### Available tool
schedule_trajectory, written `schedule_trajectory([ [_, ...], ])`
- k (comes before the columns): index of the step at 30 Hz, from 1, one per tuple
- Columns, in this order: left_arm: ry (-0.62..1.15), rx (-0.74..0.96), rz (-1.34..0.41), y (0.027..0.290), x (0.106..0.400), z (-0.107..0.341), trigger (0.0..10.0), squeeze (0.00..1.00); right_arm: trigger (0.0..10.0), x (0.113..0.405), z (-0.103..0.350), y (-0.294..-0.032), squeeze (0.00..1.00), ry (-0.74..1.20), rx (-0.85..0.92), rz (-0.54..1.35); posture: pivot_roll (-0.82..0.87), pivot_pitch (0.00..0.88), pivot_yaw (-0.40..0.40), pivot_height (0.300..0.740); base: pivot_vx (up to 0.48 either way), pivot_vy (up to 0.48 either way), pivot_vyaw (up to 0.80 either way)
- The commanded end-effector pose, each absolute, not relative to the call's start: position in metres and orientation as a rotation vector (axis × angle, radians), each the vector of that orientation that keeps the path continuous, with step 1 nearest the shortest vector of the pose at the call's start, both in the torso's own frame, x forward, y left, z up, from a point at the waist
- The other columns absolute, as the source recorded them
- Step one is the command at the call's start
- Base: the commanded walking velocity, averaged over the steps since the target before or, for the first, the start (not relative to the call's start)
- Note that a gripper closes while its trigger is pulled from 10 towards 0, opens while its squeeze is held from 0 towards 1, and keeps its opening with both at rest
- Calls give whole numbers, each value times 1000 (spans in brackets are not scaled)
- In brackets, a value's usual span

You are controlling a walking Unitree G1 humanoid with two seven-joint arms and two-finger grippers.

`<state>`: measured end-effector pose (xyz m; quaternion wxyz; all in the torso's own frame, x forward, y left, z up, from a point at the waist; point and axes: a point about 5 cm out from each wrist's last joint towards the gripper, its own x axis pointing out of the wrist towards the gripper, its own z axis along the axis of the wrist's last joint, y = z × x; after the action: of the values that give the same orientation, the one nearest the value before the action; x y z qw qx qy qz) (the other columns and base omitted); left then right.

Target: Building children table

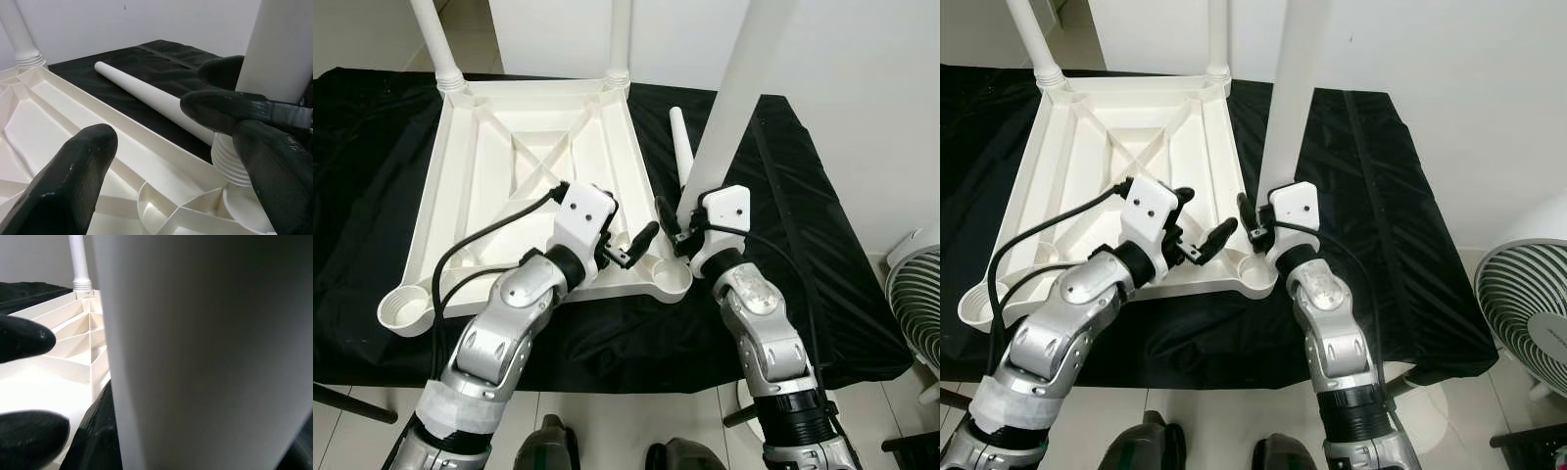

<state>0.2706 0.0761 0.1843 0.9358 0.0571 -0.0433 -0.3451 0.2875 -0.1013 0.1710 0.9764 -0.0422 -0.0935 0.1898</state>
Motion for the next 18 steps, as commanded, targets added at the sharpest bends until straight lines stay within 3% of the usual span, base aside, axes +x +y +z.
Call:
schedule_trajectory([
  [1,-98,141,-738,76,264,182,10000,0,10000,283,171,-101,0,-204,-100,402,-11,57,-18,740,0,0,0],
  [18,34,231,-885,87,241,158,10000,0,10000,271,145,-97,0,-126,-103,501,-3,44,-17,740,0,0,0],
])
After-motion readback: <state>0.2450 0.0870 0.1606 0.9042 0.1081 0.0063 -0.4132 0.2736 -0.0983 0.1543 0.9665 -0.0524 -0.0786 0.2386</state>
